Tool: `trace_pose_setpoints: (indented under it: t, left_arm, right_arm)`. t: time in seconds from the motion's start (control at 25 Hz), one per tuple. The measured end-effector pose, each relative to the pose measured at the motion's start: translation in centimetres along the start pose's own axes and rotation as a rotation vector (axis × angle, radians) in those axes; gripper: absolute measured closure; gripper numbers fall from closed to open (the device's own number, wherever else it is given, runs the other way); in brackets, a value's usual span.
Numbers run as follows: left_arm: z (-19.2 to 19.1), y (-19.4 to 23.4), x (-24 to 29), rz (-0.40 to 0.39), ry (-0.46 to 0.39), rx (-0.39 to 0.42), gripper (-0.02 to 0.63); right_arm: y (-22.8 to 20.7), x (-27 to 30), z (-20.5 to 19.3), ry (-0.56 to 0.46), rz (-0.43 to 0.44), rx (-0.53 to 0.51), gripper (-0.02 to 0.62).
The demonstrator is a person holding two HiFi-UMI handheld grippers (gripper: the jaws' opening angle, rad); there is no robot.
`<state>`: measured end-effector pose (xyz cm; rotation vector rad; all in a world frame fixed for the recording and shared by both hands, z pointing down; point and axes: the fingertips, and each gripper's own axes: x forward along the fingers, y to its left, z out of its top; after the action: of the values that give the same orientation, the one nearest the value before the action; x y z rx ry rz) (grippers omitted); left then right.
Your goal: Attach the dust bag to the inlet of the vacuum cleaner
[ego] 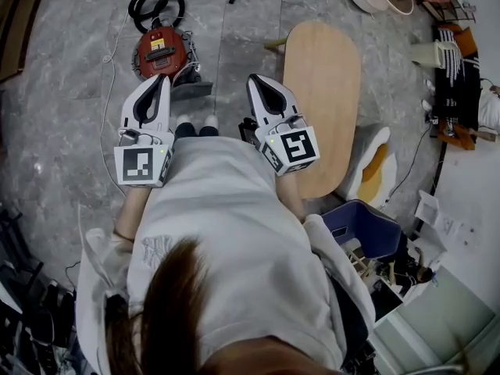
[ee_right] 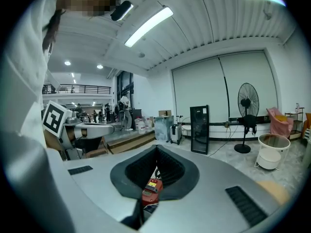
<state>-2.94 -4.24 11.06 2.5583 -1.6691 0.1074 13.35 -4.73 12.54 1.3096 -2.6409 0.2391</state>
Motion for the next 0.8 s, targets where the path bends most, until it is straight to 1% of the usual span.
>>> trace_pose_setpoints:
  t: [0.32, 0.6, 0.8]
  left_arm:
    - [0.16, 0.29, 0.12, -0.004, -0.011, 0.019, 0.589]
    - [-0.42, 0.41, 0.32, -0.017, 0.008, 0.011, 0.589]
    - [-0.53, 0.4, 0.28, -0.026, 0.006, 0.008, 0.589]
  right_arm:
    - [-0.01, 0.47, -0.04, 0.002, -0.007, 0.0, 0.594]
    - [0.21, 0.67, -0.4, 0.016, -0.009, 0.003, 0.594]
    - [0.44, 0.84, -0.63, 0.023, -0.005, 0.006, 0.594]
